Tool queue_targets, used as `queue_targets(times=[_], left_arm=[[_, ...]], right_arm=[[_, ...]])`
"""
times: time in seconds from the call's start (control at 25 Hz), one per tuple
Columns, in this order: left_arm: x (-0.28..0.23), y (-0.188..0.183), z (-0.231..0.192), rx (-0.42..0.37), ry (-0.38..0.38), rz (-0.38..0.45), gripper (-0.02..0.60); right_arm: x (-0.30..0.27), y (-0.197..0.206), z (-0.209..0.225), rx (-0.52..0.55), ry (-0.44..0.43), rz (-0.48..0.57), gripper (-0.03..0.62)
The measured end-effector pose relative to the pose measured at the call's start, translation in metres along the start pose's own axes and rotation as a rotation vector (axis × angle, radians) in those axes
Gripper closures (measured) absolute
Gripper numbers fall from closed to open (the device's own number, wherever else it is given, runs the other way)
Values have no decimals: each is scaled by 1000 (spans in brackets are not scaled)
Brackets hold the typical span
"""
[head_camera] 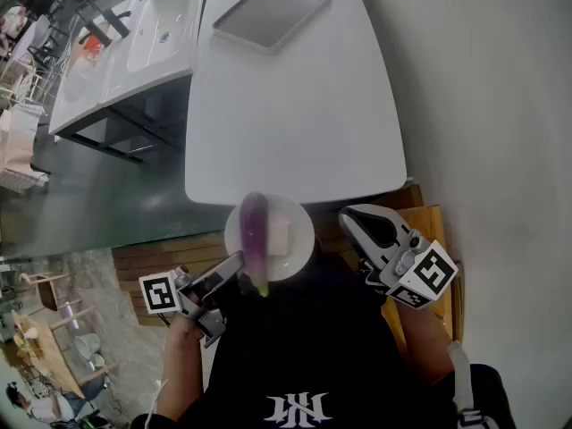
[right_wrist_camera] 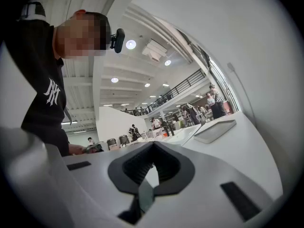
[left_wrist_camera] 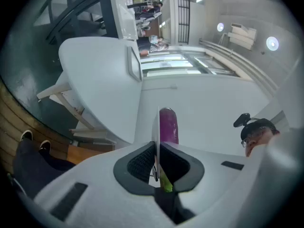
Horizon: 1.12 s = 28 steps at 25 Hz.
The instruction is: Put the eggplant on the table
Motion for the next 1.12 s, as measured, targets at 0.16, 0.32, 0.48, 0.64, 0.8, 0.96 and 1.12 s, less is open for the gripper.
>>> queue_targets(times=[0.16, 0.32, 0.48, 0.64, 0.8, 0.96, 1.12], left_arm=[[12, 2, 4, -4, -8, -15, 561], [23, 4, 6, -10, -8, -8, 560], [31, 1, 3, -26, -4, 0, 560], [31, 3, 4, -40, 9, -1, 561], [27, 7, 13, -56, 12, 4, 560], [26, 7, 17, -60, 11, 10, 560], [23, 7, 20, -48, 8, 20, 560]], right_arm=[[-2, -1, -10, 0, 24, 14, 591], [-5, -1, -15, 10, 27, 12, 591], [-11, 7, -16, -2, 23, 12, 591], [-14, 8, -16, -56, 3, 39, 589], [-11, 0, -14, -95, -23, 59, 588], [-12, 4, -10, -129, -35, 35, 487], [-14, 9, -11, -176, -63, 19, 479]])
Point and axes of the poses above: the fingertips, and each gripper's own axes: x backward along the fingers, z to its right, y out of its underside, the point moved 5 cm from there along x, backward along the fingers, and after that the axes turned 7 degrees about x, right-handed, at the moved point
